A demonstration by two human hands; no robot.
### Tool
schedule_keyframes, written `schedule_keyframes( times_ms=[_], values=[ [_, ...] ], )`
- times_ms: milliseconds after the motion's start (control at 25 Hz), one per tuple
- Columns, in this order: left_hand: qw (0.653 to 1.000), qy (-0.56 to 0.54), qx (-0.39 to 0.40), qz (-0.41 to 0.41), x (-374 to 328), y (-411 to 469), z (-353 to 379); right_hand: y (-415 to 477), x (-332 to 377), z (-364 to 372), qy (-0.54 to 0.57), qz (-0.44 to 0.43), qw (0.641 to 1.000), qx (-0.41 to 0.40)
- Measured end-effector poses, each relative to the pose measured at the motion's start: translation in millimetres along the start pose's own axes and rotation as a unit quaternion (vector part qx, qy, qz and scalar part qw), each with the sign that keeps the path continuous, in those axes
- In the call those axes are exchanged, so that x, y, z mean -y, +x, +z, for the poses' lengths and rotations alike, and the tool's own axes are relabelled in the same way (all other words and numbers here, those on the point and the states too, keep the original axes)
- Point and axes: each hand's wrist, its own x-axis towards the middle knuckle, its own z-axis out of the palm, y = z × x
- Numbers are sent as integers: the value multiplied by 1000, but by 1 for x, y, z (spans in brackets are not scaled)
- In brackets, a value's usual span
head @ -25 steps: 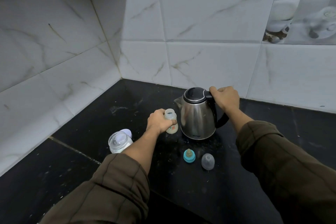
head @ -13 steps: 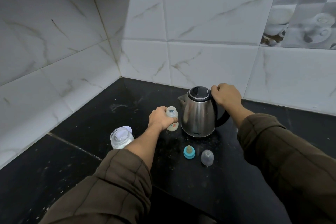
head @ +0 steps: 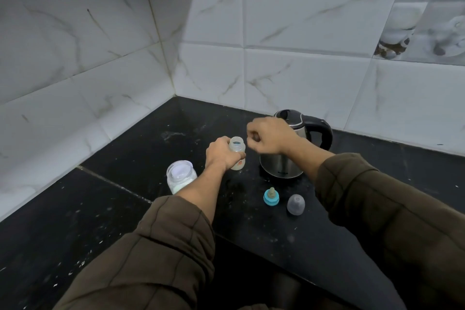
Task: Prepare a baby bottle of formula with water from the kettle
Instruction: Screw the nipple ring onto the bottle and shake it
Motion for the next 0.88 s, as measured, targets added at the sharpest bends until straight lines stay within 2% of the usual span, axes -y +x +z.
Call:
schedule_keyframes(
  times_ms=[80, 160, 240, 360, 520, 640, 760, 880],
  values=[
    [1000, 1, -4, -7, 10, -2, 1, -5, 7, 18, -44, -5, 988, 149],
    [1000, -4, -2, -14, 18, -4, 3, -14, 8, 33, -89, 2, 955, 282],
    [1000, -7, 5, -20, 24, -6, 7, -23, 7, 44, -119, 6, 927, 355],
    [999, -10, 15, -28, 32, -11, 15, -34, 7, 61, -146, 3, 897, 418],
    [999, -11, 28, -35, 37, -15, 25, -42, 6, 78, -165, -27, 878, 448],
    [999, -13, 29, -42, 39, -18, 29, -43, 1, 85, -157, -37, 882, 442],
    [998, -20, 28, -55, 44, -19, 31, -35, -3, 79, -111, -23, 914, 389],
    [997, -30, 29, -70, 48, -20, 33, -15, -2, 61, -47, 21, 959, 277]
  ],
)
